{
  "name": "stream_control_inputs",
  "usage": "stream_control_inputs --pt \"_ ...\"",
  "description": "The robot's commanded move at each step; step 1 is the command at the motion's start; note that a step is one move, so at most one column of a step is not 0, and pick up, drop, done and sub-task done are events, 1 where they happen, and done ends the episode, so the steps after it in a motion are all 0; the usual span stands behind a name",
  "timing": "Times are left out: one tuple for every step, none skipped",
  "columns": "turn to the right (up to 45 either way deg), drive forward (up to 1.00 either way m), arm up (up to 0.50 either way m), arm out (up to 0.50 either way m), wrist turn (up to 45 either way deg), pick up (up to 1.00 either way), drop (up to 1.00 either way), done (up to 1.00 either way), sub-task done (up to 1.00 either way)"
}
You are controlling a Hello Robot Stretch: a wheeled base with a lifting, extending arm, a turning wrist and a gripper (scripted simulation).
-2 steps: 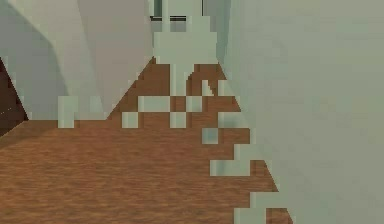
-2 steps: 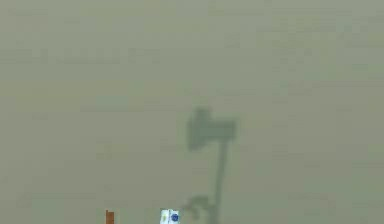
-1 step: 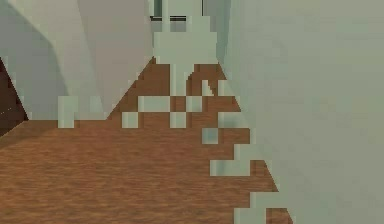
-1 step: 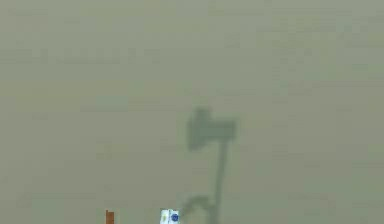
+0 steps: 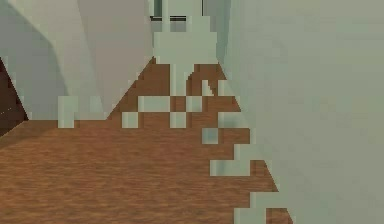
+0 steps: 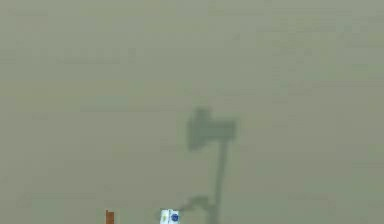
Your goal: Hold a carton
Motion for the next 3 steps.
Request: stream_control_inputs --pt "0.0 0.0 0.0 0.0 45.0 0.0 0.0 0.0 0.0" --pt "0.0 0.0 0.0 0.0 24.0 0.0 0.0 0.0 0.0" --pt "0.0 0.0 -0.3 0.0 0.0 0.0 0.0 0.0 0.0"
